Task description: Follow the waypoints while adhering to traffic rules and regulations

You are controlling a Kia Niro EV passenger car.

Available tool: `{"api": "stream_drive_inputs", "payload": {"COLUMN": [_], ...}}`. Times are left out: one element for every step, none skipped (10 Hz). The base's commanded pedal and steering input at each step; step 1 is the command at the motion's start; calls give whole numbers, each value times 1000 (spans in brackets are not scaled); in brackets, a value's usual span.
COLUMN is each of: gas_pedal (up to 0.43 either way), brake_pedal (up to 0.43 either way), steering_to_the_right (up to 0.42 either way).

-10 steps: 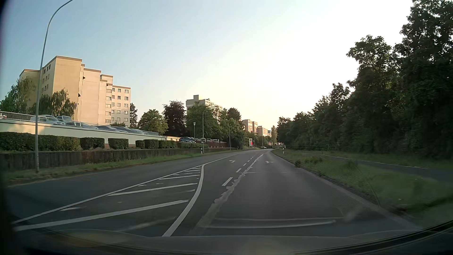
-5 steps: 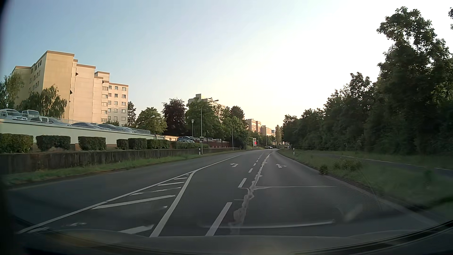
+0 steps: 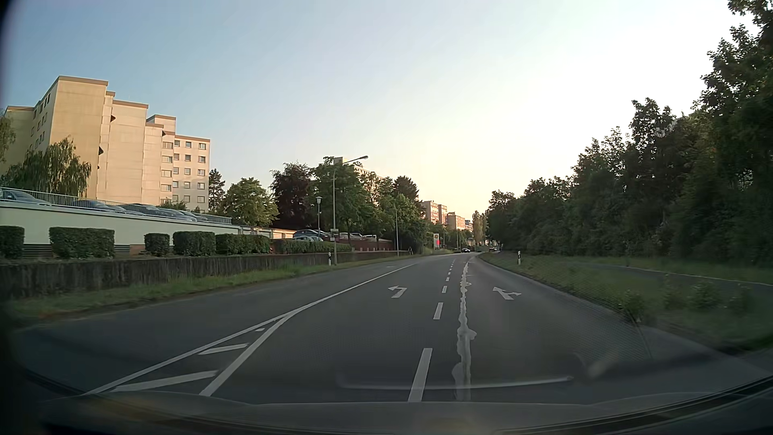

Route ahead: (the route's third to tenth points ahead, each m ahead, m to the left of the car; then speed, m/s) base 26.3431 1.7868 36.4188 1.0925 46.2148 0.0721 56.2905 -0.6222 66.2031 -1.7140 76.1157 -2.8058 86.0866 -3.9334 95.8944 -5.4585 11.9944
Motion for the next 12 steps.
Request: {"api": "stream_drive_inputs", "payload": {"gas_pedal": [39,39,39,39,39,28,28,28,20,20,8,0], "brake_pedal": [30,30,24,30,30,30,24,30,30,30,30,30], "steering_to_the_right": [3,6,7,9,10,11,12,14,14,13,12,12]}}
